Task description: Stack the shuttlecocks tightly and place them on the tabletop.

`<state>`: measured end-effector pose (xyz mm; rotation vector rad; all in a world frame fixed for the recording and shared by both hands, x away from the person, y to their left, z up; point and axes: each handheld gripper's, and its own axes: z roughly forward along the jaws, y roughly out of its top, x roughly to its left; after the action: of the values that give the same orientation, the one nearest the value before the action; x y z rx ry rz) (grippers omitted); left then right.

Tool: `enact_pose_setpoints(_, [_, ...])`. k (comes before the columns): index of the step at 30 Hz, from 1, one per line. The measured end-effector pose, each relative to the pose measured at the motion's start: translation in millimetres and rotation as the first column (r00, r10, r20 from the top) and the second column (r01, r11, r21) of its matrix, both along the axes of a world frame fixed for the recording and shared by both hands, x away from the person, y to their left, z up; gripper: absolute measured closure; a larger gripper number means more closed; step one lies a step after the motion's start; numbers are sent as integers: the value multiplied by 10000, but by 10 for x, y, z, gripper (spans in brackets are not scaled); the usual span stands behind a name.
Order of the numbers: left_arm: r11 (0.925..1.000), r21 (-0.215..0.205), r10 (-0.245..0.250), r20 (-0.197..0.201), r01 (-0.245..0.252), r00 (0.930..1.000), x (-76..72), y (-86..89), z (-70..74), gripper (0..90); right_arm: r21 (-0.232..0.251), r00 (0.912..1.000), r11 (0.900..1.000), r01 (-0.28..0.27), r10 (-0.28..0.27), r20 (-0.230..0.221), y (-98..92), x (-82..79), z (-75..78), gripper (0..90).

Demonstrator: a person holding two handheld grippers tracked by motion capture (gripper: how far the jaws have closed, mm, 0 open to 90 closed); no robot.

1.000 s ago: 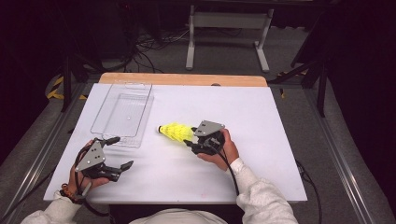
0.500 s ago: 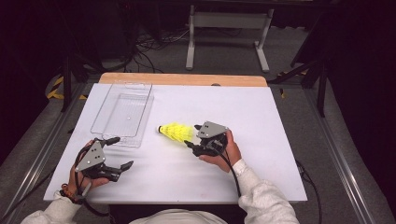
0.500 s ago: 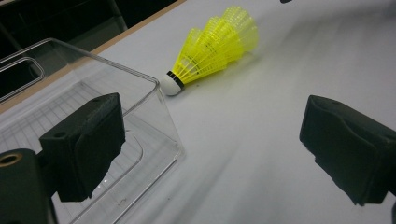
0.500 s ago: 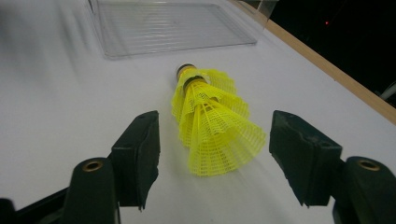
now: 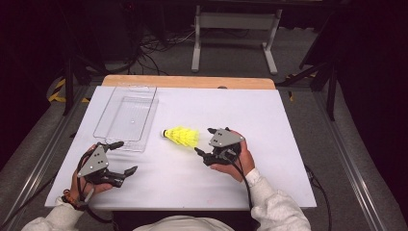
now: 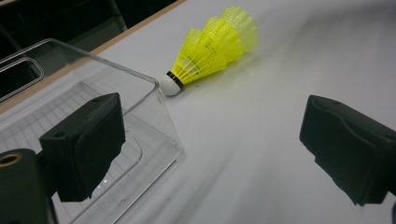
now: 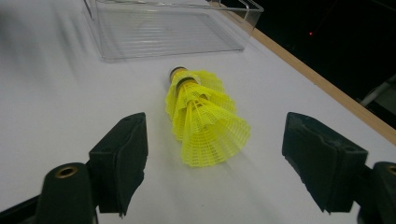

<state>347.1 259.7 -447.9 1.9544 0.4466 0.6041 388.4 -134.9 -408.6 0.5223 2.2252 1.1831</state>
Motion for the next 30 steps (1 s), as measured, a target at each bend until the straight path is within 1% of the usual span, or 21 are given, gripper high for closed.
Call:
enact_pose_setpoints(2, [10000,-2,7,-10,-7,10000,0,-2,-1,77,-99,9999,9999,108,-108,81,-24,-18,-2,210])
enact_pose_setpoints(10, [10000,26,-18,-3,18,10000,2,-3,1,77,-5,9996,9997,245,-245,110,-95,-61,-25,178])
enact_pose_setpoints(11, [10000,18,-3,-10,3,10000,1,-3,0,78,-45,9992,9993,378,-378,153,-100,-69,-30,171])
enact_pose_setpoints(13, [10000,29,-5,-13,5,10000,2,-3,0,77,-108,9989,9990,441,-439,136,-115,-79,-38,162])
enact_pose_setpoints(17, [10000,-20,4,-23,-4,10000,0,-3,-1,77,13,9985,9986,527,-527,128,-176,-103,-54,139])
enact_pose_setpoints(20, [10000,28,-3,-8,3,10000,1,-2,0,77,116,9981,9981,611,-612,69,-212,-119,-63,132])
enact_pose_setpoints(21, [10000,-25,8,-32,-8,10000,1,-2,-1,77,112,9982,9982,593,-594,99,-230,-129,-67,131])
enact_pose_setpoints(23, [10000,2,10,-51,-10,10000,5,-1,-3,75,223,9979,9979,614,-619,197,-276,-158,-84,129])
enact_pose_setpoints(25, [10000,2,6,-55,-6,10000,4,-2,-3,74,180,9976,9978,642,-646,230,-296,-172,-97,126])
enact_pose_setpoints(28, [10000,8,-27,-31,27,10000,1,-5,2,74,342,9971,9967,732,-739,195,-336,-189,-132,115])
enact_pose_setpoints(30, [10000,16,-7,-45,7,10000,0,-6,-1,72,307,9968,9966,768,-774,181,-352,-205,-169,101])
